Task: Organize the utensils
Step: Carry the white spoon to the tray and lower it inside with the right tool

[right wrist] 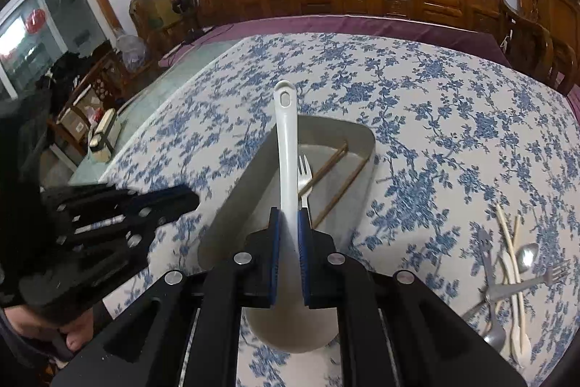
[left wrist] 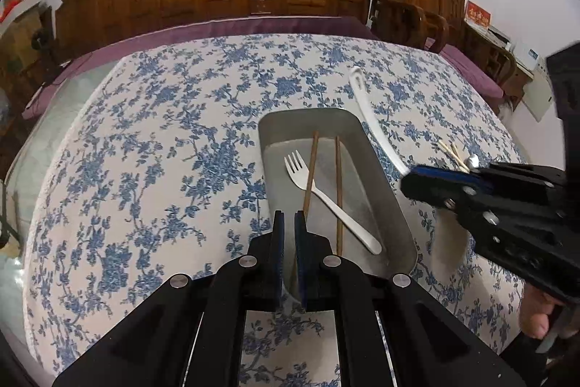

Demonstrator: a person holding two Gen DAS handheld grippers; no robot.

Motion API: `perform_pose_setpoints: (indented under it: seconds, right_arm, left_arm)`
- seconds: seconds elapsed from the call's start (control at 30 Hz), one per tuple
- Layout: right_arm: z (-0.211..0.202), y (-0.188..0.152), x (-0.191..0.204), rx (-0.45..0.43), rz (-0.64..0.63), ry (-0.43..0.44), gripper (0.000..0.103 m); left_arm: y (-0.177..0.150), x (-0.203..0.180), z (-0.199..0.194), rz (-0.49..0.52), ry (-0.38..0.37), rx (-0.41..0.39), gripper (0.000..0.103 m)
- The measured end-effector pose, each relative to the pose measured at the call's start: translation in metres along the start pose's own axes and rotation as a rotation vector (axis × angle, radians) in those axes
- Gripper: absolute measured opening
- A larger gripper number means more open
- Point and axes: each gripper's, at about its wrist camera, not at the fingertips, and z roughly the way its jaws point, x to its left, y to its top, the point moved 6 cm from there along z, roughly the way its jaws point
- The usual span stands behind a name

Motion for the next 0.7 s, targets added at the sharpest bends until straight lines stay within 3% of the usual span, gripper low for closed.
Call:
perform_pose_setpoints:
  seconds: [0.7]
  right_arm:
    - [0.046,-0.008,0.005,0.030,0.051,-0.011,0.011]
  left_arm:
    - [-0.002,0.019,-0.023,0.006,0.017,-0.025,0.005]
